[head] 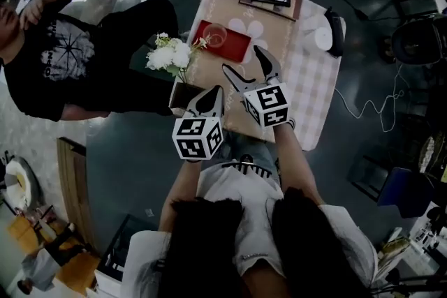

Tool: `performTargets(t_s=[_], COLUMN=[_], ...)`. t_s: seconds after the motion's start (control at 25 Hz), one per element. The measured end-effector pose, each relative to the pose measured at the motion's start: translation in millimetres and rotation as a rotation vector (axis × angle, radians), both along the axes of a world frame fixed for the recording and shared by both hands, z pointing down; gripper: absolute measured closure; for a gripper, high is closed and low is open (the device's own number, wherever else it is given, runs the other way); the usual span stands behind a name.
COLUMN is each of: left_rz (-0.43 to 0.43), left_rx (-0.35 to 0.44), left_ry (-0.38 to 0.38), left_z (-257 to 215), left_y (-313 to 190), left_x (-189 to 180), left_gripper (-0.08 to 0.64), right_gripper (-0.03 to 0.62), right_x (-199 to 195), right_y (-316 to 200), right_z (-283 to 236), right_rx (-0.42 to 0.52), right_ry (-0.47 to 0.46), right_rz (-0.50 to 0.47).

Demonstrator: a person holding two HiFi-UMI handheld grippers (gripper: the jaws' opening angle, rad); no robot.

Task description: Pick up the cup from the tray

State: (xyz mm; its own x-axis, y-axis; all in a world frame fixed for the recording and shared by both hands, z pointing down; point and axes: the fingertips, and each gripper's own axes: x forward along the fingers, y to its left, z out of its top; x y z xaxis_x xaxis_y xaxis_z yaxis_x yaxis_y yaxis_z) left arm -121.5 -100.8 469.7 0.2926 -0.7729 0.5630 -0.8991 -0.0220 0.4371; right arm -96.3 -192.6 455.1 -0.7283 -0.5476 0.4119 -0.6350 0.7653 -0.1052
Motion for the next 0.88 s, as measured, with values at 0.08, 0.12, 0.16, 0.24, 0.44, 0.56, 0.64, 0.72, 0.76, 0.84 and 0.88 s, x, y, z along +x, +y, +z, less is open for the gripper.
performTargets(t_s=[0.08,0.12,0.16,0.24,0.44,0.56,0.64,0.72,0.76,0.84,0.88], left_rz=[-0.014,-0.021,-0.026,-0.031,-0.068,-0.089,-0.100,-0.113,-0.118,-0.121,-0.122], left_rx=[-0.020,-0.031,-0.042,-0.061,-0.104,-0.113,-0.115,-0.125,-0.130,-0.143,-0.151], left_ry=[0.003,0.004,0.002,-0.010,-0.003,0.010,0.004,-0.003,-0.006,-0.014,-0.017], left_z=[6.6,10.2,13.7,20.6,38.1,41.3,44.2,50.1,53.8,61.3,64.5], left_y=[-6.5,-9.0,-11.5,-16.8,-25.9,-36.6,-44.4,-48.1,-49.4,-52.0,-52.8], left_x=[-1.4,-1.9,-2.6,-2.9,-1.8,-3.3,-5.3,-9.4,-11.5,-14.9,-16.2], left_gripper=[0.551,0.551,0.551,0.551,0.551,0.551,0.551,0.551,0.551,0.551,0.551], right_gripper=[0.213,0.212,0.210,0.206,0.195,0.184,0.184,0.184,0.184,0.184,0.184], right_x=[-7.6,-11.5,-15.9,-24.9,-45.3,-54.7,-61.5,-69.6,-73.2,-78.2,-80.2], right_y=[-10.4,-14.8,-18.8,-25.8,-40.0,-51.7,-56.3,-56.4,-56.6,-59.6,-61.4], right_z=[8.9,14.0,18.8,27.4,53.5,65.2,74.3,84.5,89.5,99.3,104.0], right_rx=[-0.010,-0.012,-0.009,-0.007,-0.030,-0.006,-0.015,-0.032,-0.041,-0.052,-0.055], right_ry=[0.012,0.024,0.037,0.052,0.064,0.071,0.073,0.073,0.073,0.077,0.080], right_rz=[-0.023,-0.039,-0.056,-0.089,-0.142,-0.158,-0.179,-0.204,-0.212,-0.218,-0.218])
